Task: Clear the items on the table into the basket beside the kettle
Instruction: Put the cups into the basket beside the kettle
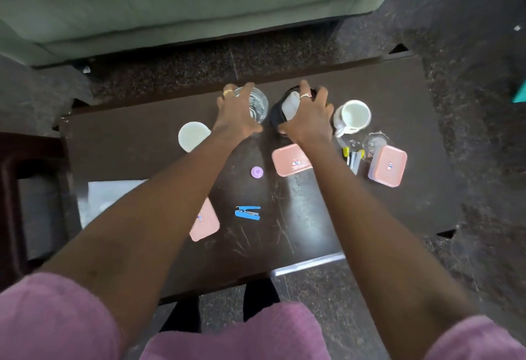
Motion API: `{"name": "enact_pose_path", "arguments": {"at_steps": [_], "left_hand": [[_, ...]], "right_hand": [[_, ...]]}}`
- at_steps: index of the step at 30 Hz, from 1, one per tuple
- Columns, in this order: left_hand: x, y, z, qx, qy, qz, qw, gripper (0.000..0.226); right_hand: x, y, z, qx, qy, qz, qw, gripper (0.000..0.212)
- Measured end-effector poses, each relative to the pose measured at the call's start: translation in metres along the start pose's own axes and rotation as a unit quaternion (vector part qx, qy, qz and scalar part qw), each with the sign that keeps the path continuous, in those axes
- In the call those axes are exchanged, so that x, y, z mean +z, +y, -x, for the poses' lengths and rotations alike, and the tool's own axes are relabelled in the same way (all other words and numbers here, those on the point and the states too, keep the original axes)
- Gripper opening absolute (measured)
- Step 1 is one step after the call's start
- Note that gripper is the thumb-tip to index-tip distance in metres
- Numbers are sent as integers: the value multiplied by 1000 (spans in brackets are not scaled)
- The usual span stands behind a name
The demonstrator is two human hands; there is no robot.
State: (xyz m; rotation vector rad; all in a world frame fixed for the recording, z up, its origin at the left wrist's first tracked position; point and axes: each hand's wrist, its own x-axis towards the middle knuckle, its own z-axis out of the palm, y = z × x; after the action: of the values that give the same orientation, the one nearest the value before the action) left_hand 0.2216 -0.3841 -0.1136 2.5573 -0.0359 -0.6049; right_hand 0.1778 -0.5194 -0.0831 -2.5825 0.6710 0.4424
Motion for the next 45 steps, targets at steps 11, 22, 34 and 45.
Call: {"name": "enact_pose_path", "arguments": {"at_steps": [11, 22, 34, 45], "left_hand": [[10, -1, 3, -75, 39, 58, 995, 93], [9, 3, 2, -103, 39, 70, 991, 93], [14, 0, 5, -89, 47, 75, 992, 96], [16, 21, 27, -8, 101, -65, 993, 99]], "right_hand": [[22, -10, -43, -55, -50, 66, 995, 99], [28, -9, -43, -59, -47, 73, 995, 105], [32, -7, -36, -73, -29, 78, 994, 111], [7, 37, -26, -70, 8, 35, 997, 107]]}}
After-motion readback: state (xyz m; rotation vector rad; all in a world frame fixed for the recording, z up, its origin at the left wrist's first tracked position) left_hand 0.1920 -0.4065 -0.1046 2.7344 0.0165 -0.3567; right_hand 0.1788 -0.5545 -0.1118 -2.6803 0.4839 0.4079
